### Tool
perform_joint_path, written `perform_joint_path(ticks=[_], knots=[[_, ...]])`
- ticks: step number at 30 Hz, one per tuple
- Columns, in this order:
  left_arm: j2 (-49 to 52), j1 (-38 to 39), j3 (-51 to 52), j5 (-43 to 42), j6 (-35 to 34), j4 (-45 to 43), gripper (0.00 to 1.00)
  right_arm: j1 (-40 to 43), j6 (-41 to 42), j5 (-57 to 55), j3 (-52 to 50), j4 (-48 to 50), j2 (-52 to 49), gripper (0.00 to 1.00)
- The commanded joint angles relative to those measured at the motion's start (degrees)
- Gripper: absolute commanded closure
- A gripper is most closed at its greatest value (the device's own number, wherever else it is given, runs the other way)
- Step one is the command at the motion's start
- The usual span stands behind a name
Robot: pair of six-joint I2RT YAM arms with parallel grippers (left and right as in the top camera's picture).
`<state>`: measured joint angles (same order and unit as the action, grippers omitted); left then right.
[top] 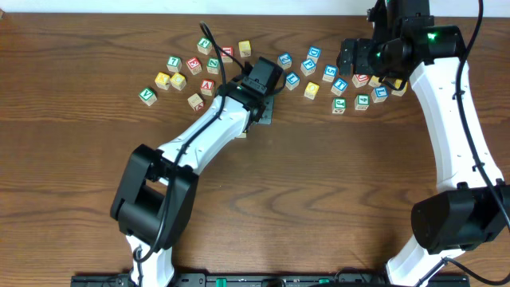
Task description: Spell out ROBOT
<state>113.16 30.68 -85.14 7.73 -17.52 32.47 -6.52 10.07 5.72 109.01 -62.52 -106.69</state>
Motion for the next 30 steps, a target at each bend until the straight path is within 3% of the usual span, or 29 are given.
perform_joint_path(ticks=[1,11,16,30], knots=[[-0.1,-0.9,-0.9,0.9,2.3,-0.1,0.92,-0.4,0.6,-0.2,1.0,-0.1,-0.1,0.01],[2.6,-5.3,-0.9,0.2,6.4,-0.1,0.92,-0.4,0.6,-0.2,1.0,-0.1,-0.1,0.01],[2.6,-5.4,-0.3,-5.9,8.6,-0.2,0.93,-0.4,0.6,-0.2,1.0,-0.1,-0.1,0.01],[4.9,-5.4,0.6,-6.0,8.5,-0.3,0.92,-0.4,0.6,-0.2,1.0,-0.1,-0.1,0.01]])
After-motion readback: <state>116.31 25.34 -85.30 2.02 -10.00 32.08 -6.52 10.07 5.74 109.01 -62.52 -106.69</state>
